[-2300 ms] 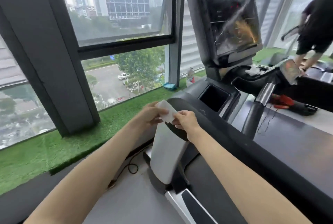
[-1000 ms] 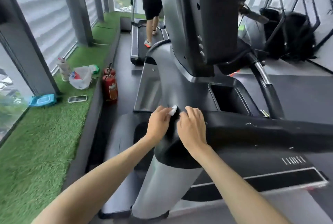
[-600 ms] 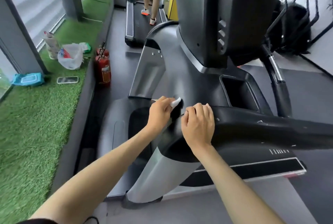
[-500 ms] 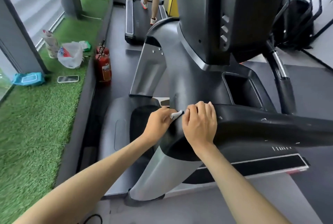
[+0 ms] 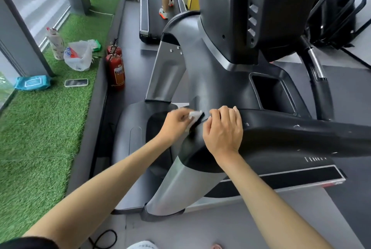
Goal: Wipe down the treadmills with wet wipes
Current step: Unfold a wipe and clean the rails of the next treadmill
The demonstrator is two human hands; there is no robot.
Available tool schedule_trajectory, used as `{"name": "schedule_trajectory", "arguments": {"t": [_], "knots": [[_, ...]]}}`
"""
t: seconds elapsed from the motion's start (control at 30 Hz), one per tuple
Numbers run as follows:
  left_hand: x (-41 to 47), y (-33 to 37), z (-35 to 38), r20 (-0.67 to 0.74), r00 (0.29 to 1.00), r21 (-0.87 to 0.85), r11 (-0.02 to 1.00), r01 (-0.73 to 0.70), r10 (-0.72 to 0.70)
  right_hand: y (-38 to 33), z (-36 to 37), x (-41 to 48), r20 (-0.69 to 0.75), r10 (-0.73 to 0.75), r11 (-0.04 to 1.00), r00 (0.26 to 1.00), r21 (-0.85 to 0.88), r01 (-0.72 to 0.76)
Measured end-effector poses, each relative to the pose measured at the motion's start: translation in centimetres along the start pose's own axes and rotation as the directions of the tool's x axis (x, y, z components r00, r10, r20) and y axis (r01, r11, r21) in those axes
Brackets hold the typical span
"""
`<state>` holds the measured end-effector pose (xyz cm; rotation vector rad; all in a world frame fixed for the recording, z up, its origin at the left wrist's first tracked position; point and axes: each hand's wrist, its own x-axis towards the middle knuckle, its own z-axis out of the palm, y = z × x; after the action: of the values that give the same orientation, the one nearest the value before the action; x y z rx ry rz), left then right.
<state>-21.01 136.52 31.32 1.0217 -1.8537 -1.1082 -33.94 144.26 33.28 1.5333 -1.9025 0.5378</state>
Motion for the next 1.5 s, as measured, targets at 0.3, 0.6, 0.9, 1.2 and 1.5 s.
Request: {"name": "schedule_trajectory", "arguments": {"t": [0.3,0.6,0.9,1.2,1.5], "knots": [[-2.5,-2.5,0.2,0.084,0.984,-0.076,0.984,0.162,-0.155,0.0,-0.1,0.0,0.014,-0.002,1.0,1.0,0.021,0.002],[5.6,2.1,1.0,-0.303,0.95,0.051,0.994,0.099,-0.079,0.0,-0.4,0.0,-0.007,-0.02,0.999,1.0,0.025,0.02],[3.7,1.0,1.9,-0.205,0.963,0.165,0.976,-0.142,0.175,-0.1,-0.4,0.0,0.035,-0.018,0.999,0.999,0.027,0.017],[1.1,-0.4,3.8,-0.292,0.934,0.174,0.972,-0.159,0.206,4.4,-1.6,0.5,-0.067,-0.185,0.972,0.98,0.137,0.193],[8.5,3.4,3.4,-0.311,0.95,-0.045,0.999,0.015,-0.028,8.7,-1.2,1.7,0.048,0.021,0.97,0.999,0.243,-0.032]]}}
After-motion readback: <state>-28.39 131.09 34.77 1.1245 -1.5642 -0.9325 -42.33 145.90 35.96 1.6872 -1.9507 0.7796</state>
